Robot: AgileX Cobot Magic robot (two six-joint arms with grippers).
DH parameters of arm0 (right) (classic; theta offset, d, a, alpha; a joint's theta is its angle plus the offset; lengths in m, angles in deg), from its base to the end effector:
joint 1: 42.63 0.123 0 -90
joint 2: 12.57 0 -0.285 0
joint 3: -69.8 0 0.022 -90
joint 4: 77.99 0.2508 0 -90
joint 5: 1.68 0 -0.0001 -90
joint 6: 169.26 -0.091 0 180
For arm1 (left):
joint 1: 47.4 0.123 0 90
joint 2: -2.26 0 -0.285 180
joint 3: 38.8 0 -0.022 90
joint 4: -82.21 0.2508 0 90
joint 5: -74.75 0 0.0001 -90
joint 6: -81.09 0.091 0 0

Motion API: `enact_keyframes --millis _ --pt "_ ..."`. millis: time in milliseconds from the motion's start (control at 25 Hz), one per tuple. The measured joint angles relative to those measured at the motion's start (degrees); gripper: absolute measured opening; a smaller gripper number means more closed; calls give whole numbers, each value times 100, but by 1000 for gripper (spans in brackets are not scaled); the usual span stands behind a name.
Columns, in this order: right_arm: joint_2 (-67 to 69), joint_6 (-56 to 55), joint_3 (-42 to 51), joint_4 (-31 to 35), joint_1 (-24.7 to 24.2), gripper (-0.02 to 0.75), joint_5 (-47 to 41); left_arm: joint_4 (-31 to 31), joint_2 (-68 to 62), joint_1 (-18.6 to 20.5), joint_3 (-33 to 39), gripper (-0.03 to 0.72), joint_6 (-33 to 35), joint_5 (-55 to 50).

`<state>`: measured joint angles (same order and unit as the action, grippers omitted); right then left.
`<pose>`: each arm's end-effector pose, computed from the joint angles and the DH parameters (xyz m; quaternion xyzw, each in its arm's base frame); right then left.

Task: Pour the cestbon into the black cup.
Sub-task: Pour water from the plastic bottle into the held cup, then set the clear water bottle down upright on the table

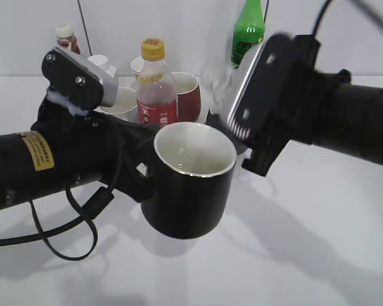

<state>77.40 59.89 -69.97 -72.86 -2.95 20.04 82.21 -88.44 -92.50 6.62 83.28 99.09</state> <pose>0.2265 0.1840 0.2339 -0.5363 0.6094 -0.0374 0.5827 0.1960 -0.1967 0.2086 0.3321 0.7585 -0.2051 0.5219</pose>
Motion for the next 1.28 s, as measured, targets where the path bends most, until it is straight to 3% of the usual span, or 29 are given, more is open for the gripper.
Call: enact_keyframes --millis 120,280,360,520,640,800,1280 --pt "-237 -1419 0 -29 -165 498 -47 -528 18 63 47 43 172 91" --pt "-346 -2771 15 -77 -1000 498 -47 -1353 444 352 649 43 679 1008" --pt "-346 -3394 102 -310 -1484 498 28 -1877 685 591 962 43 997 1476" --pt "-125 -5157 366 -1416 -2303 498 639 -2423 686 1433 1273 43 1233 2280" --pt "275 -5706 459 -1758 -2599 498 1288 -2423 306 2147 1278 43 1245 2939" --pt "910 -5550 468 -1502 -2671 498 2061 -1991 -660 2795 1230 43 1222 3705" --pt "2210 -5281 468 -1255 -2689 498 3415 -1574 -3010 3366 536 43 140 4077"
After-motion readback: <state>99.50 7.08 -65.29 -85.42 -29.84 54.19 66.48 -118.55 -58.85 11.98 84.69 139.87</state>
